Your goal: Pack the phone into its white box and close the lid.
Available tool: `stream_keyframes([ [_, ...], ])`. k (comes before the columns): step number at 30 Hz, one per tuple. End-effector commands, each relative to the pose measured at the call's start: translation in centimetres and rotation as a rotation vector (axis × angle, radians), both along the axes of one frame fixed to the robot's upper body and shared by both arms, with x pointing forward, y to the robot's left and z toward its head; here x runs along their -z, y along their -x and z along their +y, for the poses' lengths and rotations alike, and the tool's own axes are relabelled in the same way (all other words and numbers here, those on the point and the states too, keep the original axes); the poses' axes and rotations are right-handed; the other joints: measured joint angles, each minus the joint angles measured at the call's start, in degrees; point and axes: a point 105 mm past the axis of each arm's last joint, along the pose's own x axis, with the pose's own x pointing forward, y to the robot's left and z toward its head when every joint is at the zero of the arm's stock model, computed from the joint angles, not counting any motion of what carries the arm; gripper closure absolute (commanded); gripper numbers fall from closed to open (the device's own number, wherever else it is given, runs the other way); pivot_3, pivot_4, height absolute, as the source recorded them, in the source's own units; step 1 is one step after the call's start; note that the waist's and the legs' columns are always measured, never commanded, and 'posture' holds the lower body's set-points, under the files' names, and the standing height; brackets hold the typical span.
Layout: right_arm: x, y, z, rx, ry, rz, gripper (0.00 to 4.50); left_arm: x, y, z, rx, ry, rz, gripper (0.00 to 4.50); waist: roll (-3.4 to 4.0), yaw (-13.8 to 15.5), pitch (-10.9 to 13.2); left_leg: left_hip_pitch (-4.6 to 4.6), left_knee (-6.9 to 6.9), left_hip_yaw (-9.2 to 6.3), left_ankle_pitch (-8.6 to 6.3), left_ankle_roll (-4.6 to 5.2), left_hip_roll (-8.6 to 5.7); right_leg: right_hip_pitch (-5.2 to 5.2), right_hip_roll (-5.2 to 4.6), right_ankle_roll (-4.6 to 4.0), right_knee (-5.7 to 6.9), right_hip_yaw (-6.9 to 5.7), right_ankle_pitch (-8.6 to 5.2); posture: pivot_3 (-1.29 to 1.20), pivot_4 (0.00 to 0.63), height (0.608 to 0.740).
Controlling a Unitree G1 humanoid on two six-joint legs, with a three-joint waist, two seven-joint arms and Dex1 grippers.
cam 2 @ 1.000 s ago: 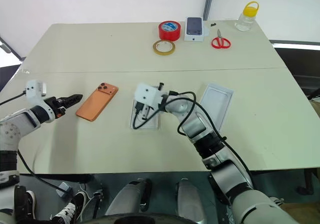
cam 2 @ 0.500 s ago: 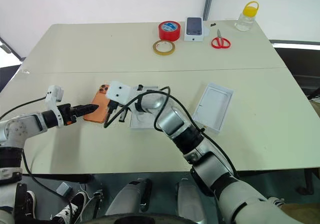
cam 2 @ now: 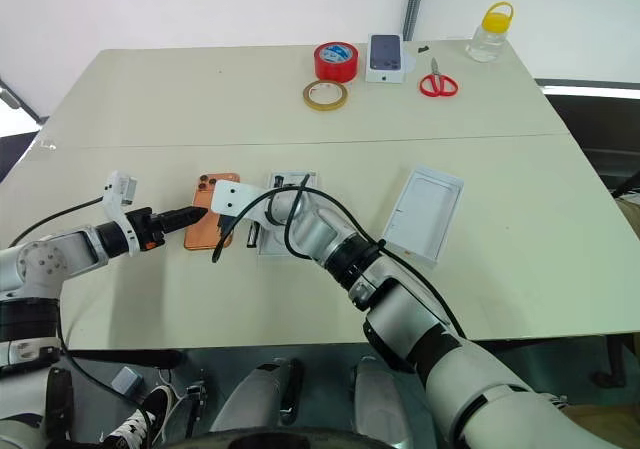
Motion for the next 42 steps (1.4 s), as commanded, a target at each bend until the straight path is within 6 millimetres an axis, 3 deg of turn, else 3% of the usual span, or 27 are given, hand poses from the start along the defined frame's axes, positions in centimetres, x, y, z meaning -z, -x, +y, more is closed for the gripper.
stream_keyframes([
  [1, 0.0, 0.1, 0.6, -0.031, 0.010, 0.001, 4.47, 0.3, -0.5, 0.8, -0.064, 0.007, 0.010, 0.91, 0.00, -0.2, 0.0, 0.01, 0.00, 0.00, 0.00, 0.00, 0.00, 0.00, 0.00, 0.00, 0.01, 0.00, 0.00, 0.00, 0.150, 0.740],
  [12, 0.7, 1.3, 2.1, -0.098, 0.011, 0.032, 4.47, 3.5, 1.4, -3.4, 0.106, 0.112, 0.192, 0.91, 0.23, -0.4, -0.4, 0.09, -0.01, 0.01, 0.01, -0.02, -0.01, 0.04, 0.00, 0.00, 0.10, 0.03, 0.00, 0.00, 0.150, 0.740],
  [21, 1.0, 1.2, 1.8, -0.102, 0.020, 0.033, 4.47, 1.9, 0.5, -4.6, 0.113, 0.218, 0.180, 0.91, 0.34, -0.3, -0.6, 0.13, -0.03, 0.00, -0.04, 0.06, -0.03, 0.12, -0.01, 0.00, 0.04, 0.03, 0.00, 0.00, 0.150, 0.740],
  [25, 0.9, 1.2, 1.9, -0.103, 0.013, 0.031, 4.47, 1.0, 0.1, -5.1, 0.135, 0.176, 0.153, 0.91, 0.34, -0.4, -0.6, 0.12, -0.02, -0.01, -0.02, 0.04, -0.03, 0.10, 0.00, 0.00, 0.04, 0.03, 0.00, 0.00, 0.150, 0.740],
  [31, 0.9, 1.0, 1.7, -0.095, 0.017, 0.021, 4.47, 1.4, 0.1, -4.2, 0.084, 0.218, 0.157, 0.91, 0.34, -0.4, -0.6, 0.12, -0.04, -0.01, 0.01, -0.02, -0.02, 0.09, 0.00, 0.00, 0.05, 0.04, 0.00, 0.00, 0.150, 0.740],
  [34, 0.8, 0.8, 1.5, -0.090, 0.016, 0.012, 4.50, 1.5, 0.3, -3.8, 0.074, 0.236, 0.161, 1.70, 0.34, -0.4, -0.6, 0.12, -0.04, -0.01, 0.01, -0.02, -0.02, 0.08, 0.00, 0.00, 0.05, 0.04, 0.00, 0.00, 0.150, 0.740],
  [36, 0.8, 0.7, 1.4, -0.088, 0.016, 0.011, 4.50, 1.3, 0.4, -3.7, 0.071, 0.250, 0.158, 2.66, 0.33, -0.5, -0.6, 0.11, -0.04, -0.01, 0.01, -0.02, -0.02, 0.06, 0.00, 0.00, 0.04, 0.04, 0.00, 0.00, 0.150, 0.740],
  [42, 0.7, 0.7, 1.5, -0.088, 0.013, 0.007, 4.50, 0.8, 0.5, -3.5, 0.064, 0.302, 0.156, 2.66, 0.33, -0.5, -0.6, 0.10, -0.05, -0.01, 0.01, -0.02, -0.01, 0.04, 0.01, 0.00, 0.04, 0.04, 0.00, 0.00, 0.150, 0.740],
])
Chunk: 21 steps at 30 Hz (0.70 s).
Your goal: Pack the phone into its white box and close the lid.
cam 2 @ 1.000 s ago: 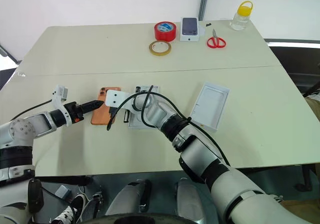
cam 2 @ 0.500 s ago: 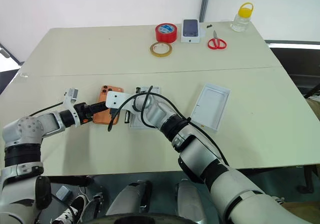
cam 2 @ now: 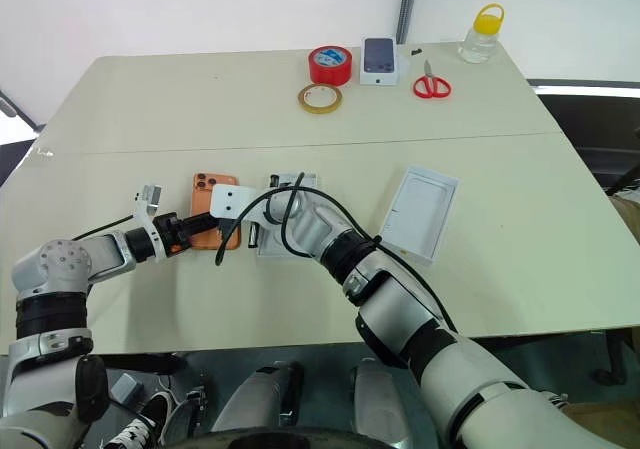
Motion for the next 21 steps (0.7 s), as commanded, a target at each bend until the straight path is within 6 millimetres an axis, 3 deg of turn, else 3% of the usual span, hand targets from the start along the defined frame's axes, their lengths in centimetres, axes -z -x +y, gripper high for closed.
stream_keyframes([
  [1, 0.0, 0.4, 0.7, -0.020, -0.005, 0.009, 4.50, -0.4, 0.3, 0.0, 0.001, 0.044, 0.002, 2.66, 0.00, 0.0, 0.0, 0.00, 0.00, 0.00, 0.00, 0.00, 0.00, -0.01, 0.00, 0.00, 0.00, 0.00, 0.00, 0.00, 0.150, 0.740],
  [2, 0.0, 0.4, 0.7, -0.021, -0.005, 0.007, 4.50, -0.4, 0.2, 0.0, -0.004, 0.047, 0.006, 2.66, -0.01, 0.0, 0.0, 0.00, -0.01, 0.00, 0.00, 0.00, 0.00, -0.01, 0.01, 0.00, 0.00, 0.00, 0.00, 0.00, 0.150, 0.740],
  [4, 0.0, 0.4, 0.7, -0.022, -0.005, 0.005, 4.50, -0.4, 0.2, 0.0, -0.012, 0.057, 0.009, 3.19, -0.01, 0.0, 0.0, -0.01, -0.01, 0.00, 0.00, 0.00, 0.01, -0.01, 0.01, 0.00, 0.00, 0.00, 0.00, 0.00, 0.150, 0.740],
  [7, -0.1, 0.4, 0.8, -0.025, -0.004, -0.001, 4.50, -0.4, 0.2, 0.1, -0.020, 0.075, 0.015, 4.41, -0.02, 0.0, 0.0, -0.01, 0.00, 0.00, 0.00, 0.00, 0.01, -0.01, 0.01, 0.00, 0.01, 0.00, 0.00, 0.00, 0.150, 0.740],
  [13, -1.2, 0.5, 1.1, -0.049, -0.066, -0.023, 4.50, -0.6, 0.7, 0.3, -0.025, 0.107, 0.025, 4.46, -0.03, -0.2, 0.0, -0.01, -0.01, 0.00, 0.01, -0.01, 0.02, -0.02, 0.02, -0.01, 0.04, 0.01, 0.00, 0.00, 0.150, 0.740],
  [18, -6.1, 0.7, 1.6, -0.053, -0.361, -0.001, 4.50, -2.0, 1.0, 1.7, -0.072, 0.232, -0.002, 4.46, -0.10, -0.7, 0.1, -0.09, -0.04, -0.01, 0.02, -0.03, 0.03, -0.08, 0.02, -0.01, 0.05, 0.01, 0.00, 0.00, 0.150, 0.740],
  [20, -9.3, 1.3, 0.8, -0.101, -0.545, -0.010, 4.50, -3.1, 1.2, 2.3, -0.107, 0.312, -0.037, 4.46, -0.20, -0.9, 0.1, -0.15, -0.03, -0.01, 0.03, -0.05, 0.03, -0.10, 0.03, -0.01, 0.09, 0.01, 0.01, 0.00, 0.150, 0.740],
  [21, -9.4, 2.0, 0.3, -0.137, -0.574, 0.085, 4.50, -3.4, 1.3, 2.3, -0.110, 0.330, -0.052, 4.46, -0.22, -1.0, 0.1, -0.18, -0.03, -0.02, 0.04, -0.05, 0.05, -0.09, 0.03, -0.01, 0.10, 0.00, 0.00, 0.00, 0.150, 0.740],
])
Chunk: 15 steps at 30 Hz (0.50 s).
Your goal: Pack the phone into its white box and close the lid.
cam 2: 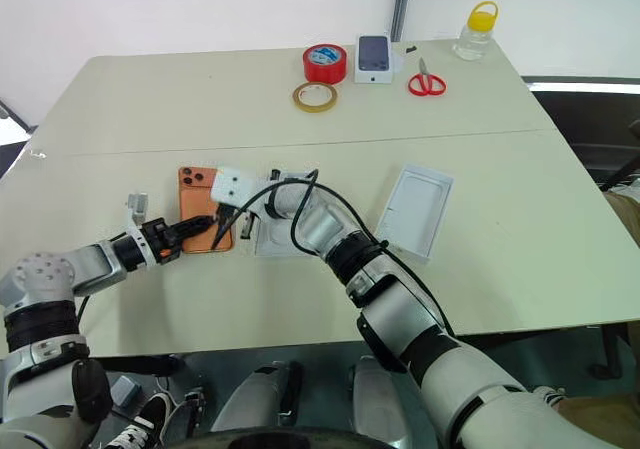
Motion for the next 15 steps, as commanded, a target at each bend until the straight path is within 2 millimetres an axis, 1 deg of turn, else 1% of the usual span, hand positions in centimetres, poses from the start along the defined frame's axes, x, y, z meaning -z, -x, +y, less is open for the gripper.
stream_keyframes([
  [1, -4.6, 2.1, -0.4, -0.153, -0.205, 0.052, 4.50, -2.8, 0.2, 0.7, -0.036, 0.100, -0.114, 4.46, -0.02, -0.2, 0.0, 0.00, 0.00, 0.00, 0.00, 0.00, 0.00, 0.03, 0.00, 0.00, 0.00, 0.00, 0.00, 0.00, 0.150, 0.740],
  [3, -3.4, 2.9, -1.9, -0.195, -0.170, 0.171, 3.93, -2.7, 0.6, 0.1, -0.028, 0.103, -0.112, 4.50, -0.05, -0.2, 0.0, 0.01, 0.02, 0.00, -0.02, 0.03, 0.00, 0.08, -0.01, 0.00, -0.04, -0.02, 0.00, 0.00, 0.150, 0.740],
  [4, -3.3, 2.9, -2.7, -0.188, -0.168, 0.180, 3.64, -2.7, 0.7, -0.1, -0.027, 0.124, -0.109, 4.50, -0.05, 0.0, 0.0, 0.01, 0.05, -0.01, -0.08, 0.14, 0.00, 0.07, -0.02, 0.00, -0.06, -0.04, 0.00, 0.00, 0.150, 0.740],
  [5, -3.3, 3.2, -3.4, -0.192, -0.172, 0.191, 3.19, -2.8, 0.8, -0.3, -0.028, 0.141, -0.109, 4.50, -0.07, 0.1, 0.0, 0.04, 0.07, -0.01, -0.10, 0.17, -0.01, 0.07, -0.03, 0.01, -0.11, -0.05, 0.00, 0.00, 0.150, 0.740],
  [6, -3.4, 3.4, -3.8, -0.195, -0.176, 0.193, 2.63, -2.9, 0.8, -0.3, -0.030, 0.153, -0.110, 4.50, -0.07, 0.2, 0.0, 0.05, 0.11, -0.02, -0.11, 0.19, -0.02, 0.07, -0.03, 0.01, -0.12, -0.06, 0.00, 0.00, 0.150, 0.740],
  [7, -3.2, 4.2, -4.6, -0.230, -0.158, 0.165, 2.19, -2.9, 0.9, -0.4, -0.036, 0.158, -0.111, 4.50, -0.08, 0.4, 0.0, 0.04, 0.11, -0.02, -0.12, 0.20, -0.02, 0.07, -0.04, 0.01, -0.12, -0.05, 0.00, 0.00, 0.150, 0.740],
  [9, -2.0, 5.9, -6.2, -0.300, -0.072, 0.075, 1.16, -3.0, 1.0, -0.6, -0.040, 0.164, -0.111, 4.50, -0.11, 0.9, 0.0, -0.01, 0.09, -0.01, -0.12, 0.20, -0.02, 0.07, -0.04, 0.01, -0.13, -0.04, 0.00, 0.00, 0.150, 0.740],
  [10, -1.7, 6.5, -6.6, -0.322, -0.048, 0.050, 0.63, -3.0, 1.0, -0.7, -0.042, 0.165, -0.110, 4.50, -0.11, 1.0, 0.0, -0.03, 0.08, 0.00, -0.12, 0.20, -0.02, 0.05, -0.04, 0.01, -0.13, -0.04, 0.00, 0.00, 0.150, 0.740],
  [11, -1.3, 7.0, -6.9, -0.336, -0.034, 0.066, 0.28, -3.1, 1.0, -0.7, -0.047, 0.160, -0.113, 4.50, -0.12, 0.9, 0.0, -0.04, 0.06, 0.00, -0.12, 0.19, -0.02, 0.06, -0.04, 0.01, -0.14, -0.03, 0.00, 0.00, 0.150, 0.740],
  [13, -0.2, 8.2, -8.0, -0.376, 0.013, 0.067, 0.28, -3.4, 1.0, -0.8, -0.052, 0.163, -0.123, 4.50, -0.13, 0.9, 0.0, -0.04, 0.04, 0.06, -0.12, 0.19, 0.01, 0.10, -0.02, 0.00, -0.10, 0.01, 0.00, 0.00, 0.150, 0.740],
  [15, 1.3, 8.7, -9.2, -0.373, 0.080, 0.064, 0.28, -3.6, 0.9, -0.9, -0.061, 0.150, -0.129, 4.50, -0.14, 1.0, 0.0, -0.04, 0.06, 0.06, -0.12, 0.19, 0.05, 0.11, 0.00, 0.00, -0.07, 0.00, 0.00, 0.00, 0.150, 0.740],
])
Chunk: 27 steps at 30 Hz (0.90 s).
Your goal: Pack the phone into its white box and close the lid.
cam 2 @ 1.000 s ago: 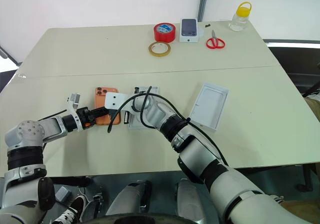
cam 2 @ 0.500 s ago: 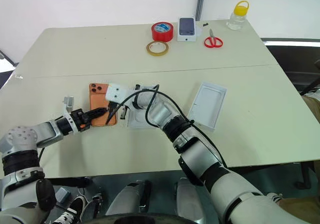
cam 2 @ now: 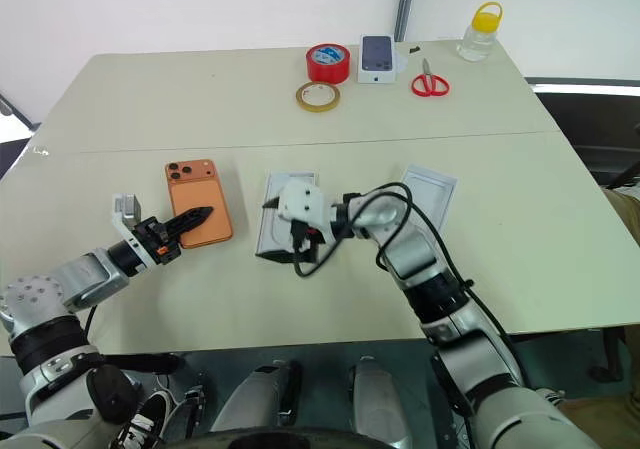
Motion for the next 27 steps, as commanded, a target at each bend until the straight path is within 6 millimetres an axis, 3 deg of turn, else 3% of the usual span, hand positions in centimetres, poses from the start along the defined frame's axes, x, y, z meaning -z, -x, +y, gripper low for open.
stream_keyframes([
  [1, 0.5, 1.4, -0.6, -0.056, 0.045, -0.076, 0.28, -2.4, -0.2, 0.2, -0.019, 0.000, -0.095, 4.50, 0.00, 0.2, 0.0, 0.00, 0.01, 0.00, 0.00, 0.00, 0.00, 0.01, 0.00, 0.00, 0.00, 0.00, 0.00, 0.00, 0.150, 0.740],
  [5, 2.1, 1.0, -1.2, -0.029, 0.099, -0.101, 0.28, -2.7, -0.3, -0.1, -0.014, -0.017, -0.105, 4.50, -0.06, 0.2, 0.0, 0.00, 0.05, 0.00, 0.01, -0.01, -0.03, 0.06, -0.03, 0.00, -0.05, -0.01, 0.00, 0.00, 0.150, 0.740],
  [6, 2.2, 0.8, -1.2, -0.019, 0.098, -0.099, 0.51, -2.8, -0.3, -0.2, -0.013, -0.020, -0.106, 4.50, -0.06, 0.2, 0.0, 0.00, 0.04, 0.00, 0.01, -0.02, -0.02, 0.06, -0.02, 0.00, -0.05, -0.01, 0.00, 0.00, 0.150, 0.740],
  [8, 2.5, 0.5, -1.2, -0.002, 0.110, -0.108, 1.13, -2.8, -0.3, -0.2, -0.011, -0.021, -0.105, 4.50, -0.06, 0.3, 0.0, 0.00, 0.03, 0.00, 0.04, -0.06, -0.01, 0.06, -0.01, -0.01, -0.05, -0.01, 0.00, 0.00, 0.150, 0.740],
  [11, 2.3, 0.3, -1.2, 0.009, 0.093, -0.100, 2.61, -2.8, -0.3, -0.4, -0.005, -0.022, -0.106, 4.50, -0.08, 0.4, 0.0, 0.00, 0.06, 0.00, 0.05, -0.09, -0.02, 0.09, -0.02, -0.01, -0.07, -0.01, 0.00, 0.00, 0.150, 0.740],
  [25, 3.5, -0.4, -1.6, 0.047, 0.129, -0.079, 2.61, -2.8, -0.2, -0.8, 0.007, -0.020, -0.115, 4.50, -0.08, 0.4, 0.0, 0.00, 0.06, 0.00, 0.09, -0.15, -0.02, 0.10, -0.02, -0.01, -0.08, -0.01, 0.00, 0.00, 0.150, 0.740],
  [27, 3.6, -0.3, -1.6, 0.039, 0.136, -0.072, 3.49, -2.8, -0.3, -0.8, 0.007, -0.021, -0.115, 4.50, -0.08, 0.3, 0.0, 0.00, 0.06, 0.00, 0.09, -0.15, -0.02, 0.10, -0.02, -0.01, -0.08, -0.01, 0.00, 0.00, 0.150, 0.740],
])
